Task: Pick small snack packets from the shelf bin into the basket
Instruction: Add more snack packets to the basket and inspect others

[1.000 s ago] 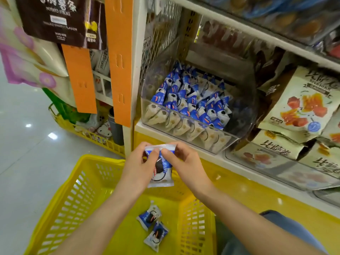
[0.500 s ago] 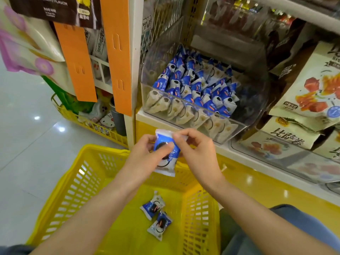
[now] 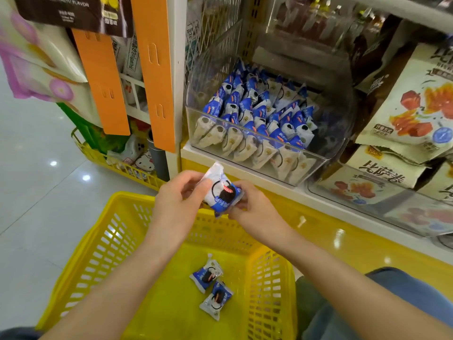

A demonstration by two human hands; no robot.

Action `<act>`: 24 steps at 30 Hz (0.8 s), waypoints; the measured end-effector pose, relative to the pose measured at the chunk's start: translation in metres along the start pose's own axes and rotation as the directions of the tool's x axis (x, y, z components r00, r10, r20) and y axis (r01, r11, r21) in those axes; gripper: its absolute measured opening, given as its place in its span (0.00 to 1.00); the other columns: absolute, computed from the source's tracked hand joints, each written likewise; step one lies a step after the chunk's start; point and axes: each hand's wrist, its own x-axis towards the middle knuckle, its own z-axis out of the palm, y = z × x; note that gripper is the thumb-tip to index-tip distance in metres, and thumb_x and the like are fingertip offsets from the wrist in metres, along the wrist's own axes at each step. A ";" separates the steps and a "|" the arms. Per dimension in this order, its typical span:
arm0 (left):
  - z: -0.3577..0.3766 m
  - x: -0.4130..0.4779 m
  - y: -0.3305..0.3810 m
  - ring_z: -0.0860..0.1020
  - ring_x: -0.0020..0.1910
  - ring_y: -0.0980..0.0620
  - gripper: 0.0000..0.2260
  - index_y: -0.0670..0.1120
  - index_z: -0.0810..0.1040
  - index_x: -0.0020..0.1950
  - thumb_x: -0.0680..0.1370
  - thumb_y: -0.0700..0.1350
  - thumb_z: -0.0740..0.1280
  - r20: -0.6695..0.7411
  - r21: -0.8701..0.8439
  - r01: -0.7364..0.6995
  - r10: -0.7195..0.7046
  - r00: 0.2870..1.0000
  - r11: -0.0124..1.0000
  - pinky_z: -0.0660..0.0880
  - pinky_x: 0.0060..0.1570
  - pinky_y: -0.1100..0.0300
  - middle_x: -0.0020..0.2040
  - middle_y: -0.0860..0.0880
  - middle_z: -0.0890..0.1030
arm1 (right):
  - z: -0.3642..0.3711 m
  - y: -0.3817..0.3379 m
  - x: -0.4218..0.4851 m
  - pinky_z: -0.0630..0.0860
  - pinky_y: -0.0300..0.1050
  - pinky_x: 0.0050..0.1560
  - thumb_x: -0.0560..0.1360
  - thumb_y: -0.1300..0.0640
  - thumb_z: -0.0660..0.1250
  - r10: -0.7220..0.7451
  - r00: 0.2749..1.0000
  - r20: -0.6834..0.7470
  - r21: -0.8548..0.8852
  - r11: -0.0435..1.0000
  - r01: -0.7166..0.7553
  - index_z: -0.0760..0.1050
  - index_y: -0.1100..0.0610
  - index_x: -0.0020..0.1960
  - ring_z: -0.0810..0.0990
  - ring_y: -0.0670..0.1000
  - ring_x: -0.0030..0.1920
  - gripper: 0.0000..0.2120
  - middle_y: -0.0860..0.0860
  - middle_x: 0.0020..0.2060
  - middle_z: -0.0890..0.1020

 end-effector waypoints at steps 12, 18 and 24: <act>-0.007 -0.001 -0.001 0.73 0.30 0.64 0.13 0.56 0.74 0.36 0.79 0.43 0.61 0.029 0.158 -0.156 0.153 0.988 0.975 0.67 0.30 0.72 0.29 0.62 0.76 | -0.004 -0.012 -0.012 0.76 0.40 0.54 0.72 0.57 0.70 -0.218 0.967 0.129 0.203 0.961 0.189 0.69 0.55 0.62 0.78 0.45 0.53 0.20 0.47 0.52 0.79; 0.002 -0.005 -0.001 0.75 0.34 0.54 0.09 0.51 0.75 0.37 0.77 0.45 0.63 0.068 0.032 -0.075 0.073 0.995 0.997 0.75 0.36 0.55 0.32 0.53 0.77 | -0.009 -0.011 -0.008 0.77 0.41 0.46 0.75 0.59 0.66 -0.240 0.970 -0.048 0.326 0.914 0.242 0.77 0.50 0.45 0.80 0.45 0.41 0.05 0.47 0.39 0.82; 0.003 -0.008 -0.001 0.76 0.36 0.42 0.10 0.50 0.74 0.36 0.78 0.45 0.63 0.104 0.045 -0.113 0.108 0.989 0.993 0.76 0.40 0.43 0.32 0.48 0.77 | -0.015 -0.009 -0.009 0.79 0.49 0.49 0.74 0.58 0.67 -0.274 0.960 -0.063 0.227 0.932 0.282 0.77 0.53 0.43 0.82 0.51 0.44 0.02 0.52 0.41 0.84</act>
